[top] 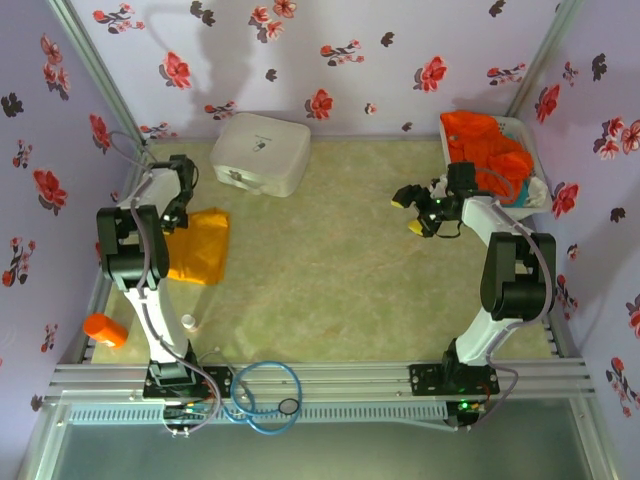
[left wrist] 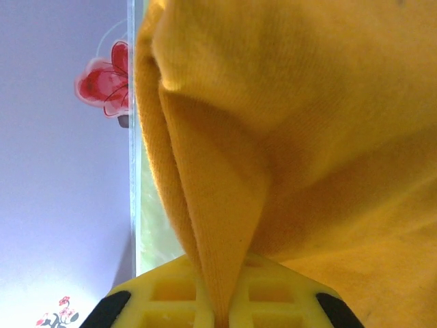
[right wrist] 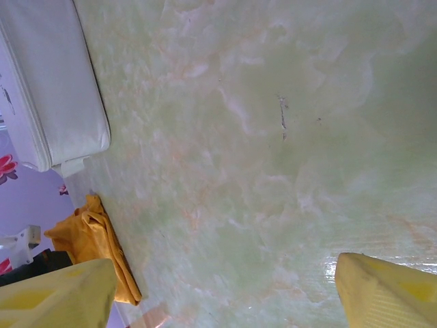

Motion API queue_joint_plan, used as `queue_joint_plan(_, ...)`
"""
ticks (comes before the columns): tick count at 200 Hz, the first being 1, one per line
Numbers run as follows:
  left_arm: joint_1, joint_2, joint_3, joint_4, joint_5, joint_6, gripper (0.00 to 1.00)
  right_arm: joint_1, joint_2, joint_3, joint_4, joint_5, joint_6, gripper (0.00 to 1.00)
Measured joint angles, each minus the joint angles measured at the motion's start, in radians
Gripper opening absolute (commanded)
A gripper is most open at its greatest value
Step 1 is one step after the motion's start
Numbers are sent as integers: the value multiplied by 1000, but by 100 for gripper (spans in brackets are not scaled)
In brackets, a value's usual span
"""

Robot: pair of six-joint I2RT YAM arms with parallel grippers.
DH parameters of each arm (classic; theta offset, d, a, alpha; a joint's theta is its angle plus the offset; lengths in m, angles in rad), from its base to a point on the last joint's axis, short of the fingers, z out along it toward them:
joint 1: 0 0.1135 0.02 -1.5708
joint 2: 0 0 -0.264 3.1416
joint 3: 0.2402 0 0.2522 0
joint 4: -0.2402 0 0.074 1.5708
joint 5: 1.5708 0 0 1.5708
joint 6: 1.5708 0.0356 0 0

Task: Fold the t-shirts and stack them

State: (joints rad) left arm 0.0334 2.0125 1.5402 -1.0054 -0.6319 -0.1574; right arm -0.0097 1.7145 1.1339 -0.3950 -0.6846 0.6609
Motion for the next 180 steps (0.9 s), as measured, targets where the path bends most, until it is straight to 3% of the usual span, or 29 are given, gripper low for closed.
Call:
queue_joint_plan(19, 27, 18, 10, 1, -1, -3, 7, 3, 0, 0, 0, 0, 0, 84)
queue_joint_plan(27, 41, 22, 11, -1, 0, -8, 25, 5, 0, 0, -1, 0, -1, 84)
queue_joint_plan(36, 53, 22, 11, -4, 0, -15, 52, 8, 0, 0, -1, 0, -4, 84)
queue_joint_plan(51, 68, 22, 18, -7, -1, -24, 70, 12, 0, 0, -2, 0, -8, 84)
queue_joint_plan(69, 74, 21, 35, -16, 0, -41, 76, 18, 0, 0, -7, 0, -8, 84)
queue_joint_plan(111, 53, -17, 72, -48, 67, -70, 76, 24, 0, 0, -9, 0, -17, 84)
queue_joint_plan(180, -16, -150, -95, 6, 401, -183, 78, 24, 0, -1, -23, 1, -27, 84)
